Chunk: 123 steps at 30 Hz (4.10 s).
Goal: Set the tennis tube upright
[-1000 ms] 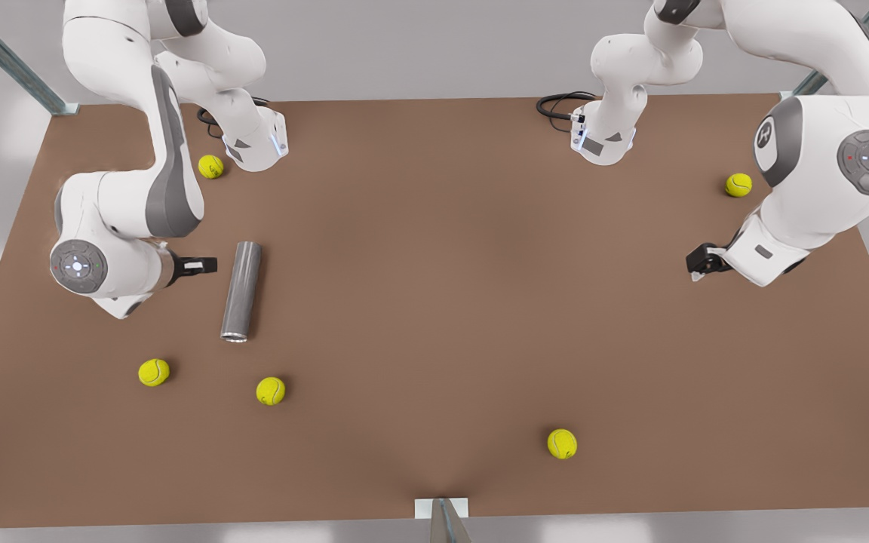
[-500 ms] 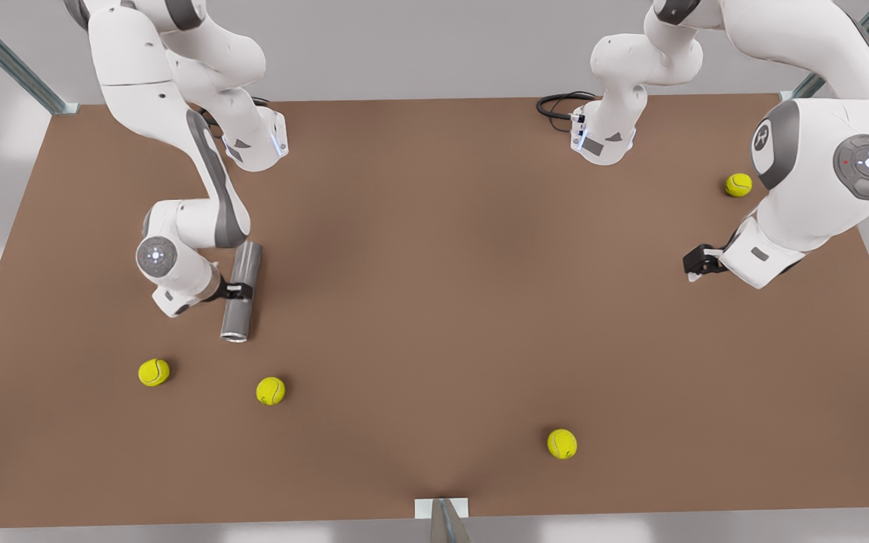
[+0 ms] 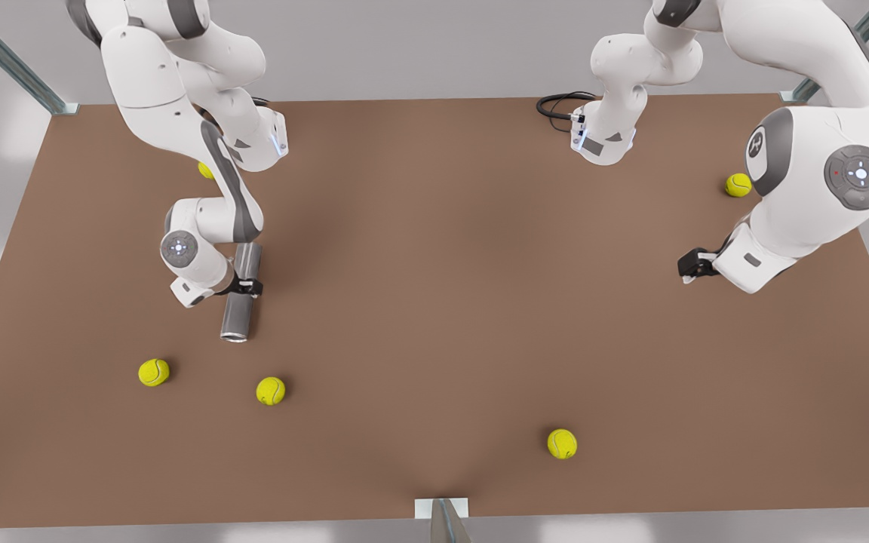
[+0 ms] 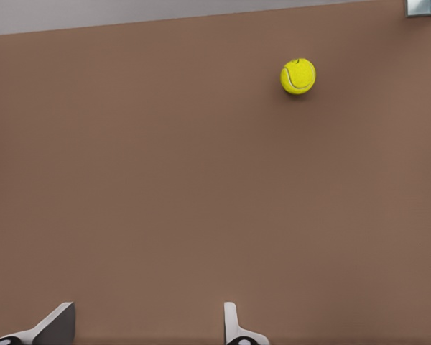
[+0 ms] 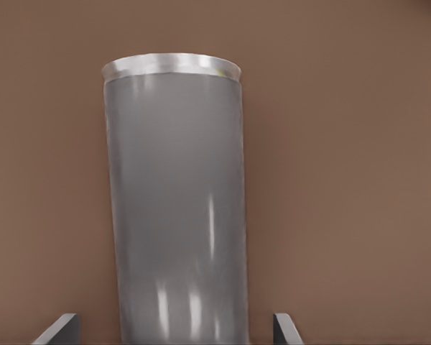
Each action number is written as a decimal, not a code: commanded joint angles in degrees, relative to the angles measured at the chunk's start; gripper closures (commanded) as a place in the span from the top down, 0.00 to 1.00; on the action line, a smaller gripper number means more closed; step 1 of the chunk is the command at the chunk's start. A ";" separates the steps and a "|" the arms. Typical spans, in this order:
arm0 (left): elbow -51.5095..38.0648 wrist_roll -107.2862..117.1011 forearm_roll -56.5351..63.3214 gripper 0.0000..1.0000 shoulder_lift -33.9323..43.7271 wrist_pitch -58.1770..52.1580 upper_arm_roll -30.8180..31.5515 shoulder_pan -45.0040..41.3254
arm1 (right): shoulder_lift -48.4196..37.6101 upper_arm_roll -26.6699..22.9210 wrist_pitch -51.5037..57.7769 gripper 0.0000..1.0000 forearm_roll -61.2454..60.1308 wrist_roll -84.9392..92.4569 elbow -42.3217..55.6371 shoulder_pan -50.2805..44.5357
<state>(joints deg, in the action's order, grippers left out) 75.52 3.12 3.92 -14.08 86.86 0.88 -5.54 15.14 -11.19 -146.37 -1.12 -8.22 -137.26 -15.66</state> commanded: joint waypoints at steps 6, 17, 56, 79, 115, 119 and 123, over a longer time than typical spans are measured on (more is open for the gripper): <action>-0.03 1.71 0.04 1.00 -0.07 -0.03 0.00 0.00 | 3.05 0.03 -0.67 1.00 -0.02 -1.63 -0.02 -0.25; -0.11 4.96 -0.05 1.00 0.19 -0.82 0.27 -0.09 | 5.87 0.03 -0.50 1.00 -0.02 -0.75 0.24 -0.43; -0.47 6.28 -0.05 1.00 0.81 -1.43 0.27 -0.79 | 2.97 10.31 19.63 0.69 0.42 13.23 20.36 -8.24; -0.20 7.60 -1.55 1.00 0.19 -1.96 0.18 -0.79 | 30.13 19.46 21.39 0.69 35.40 39.25 58.16 -26.88; 25.28 -39.77 -57.70 1.00 -9.21 10.43 -4.30 1.50 | 8.15 5.05 66.21 1.00 8.06 17.63 62.73 -16.25; 29.33 -57.61 -64.91 1.00 -11.94 19.39 -3.78 -0.87 | -3.09 -3.22 68.85 1.00 5.60 9.27 61.85 -10.18; 34.60 -75.02 -77.66 1.00 -12.73 32.76 -3.69 -8.43 | -10.92 -4.54 72.72 1.00 5.51 2.94 59.39 -7.90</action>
<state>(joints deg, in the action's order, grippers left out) 109.55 -22.86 -65.89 -26.68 107.59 -2.82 -12.69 5.38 -15.41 -82.05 5.40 15.47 -77.46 -23.30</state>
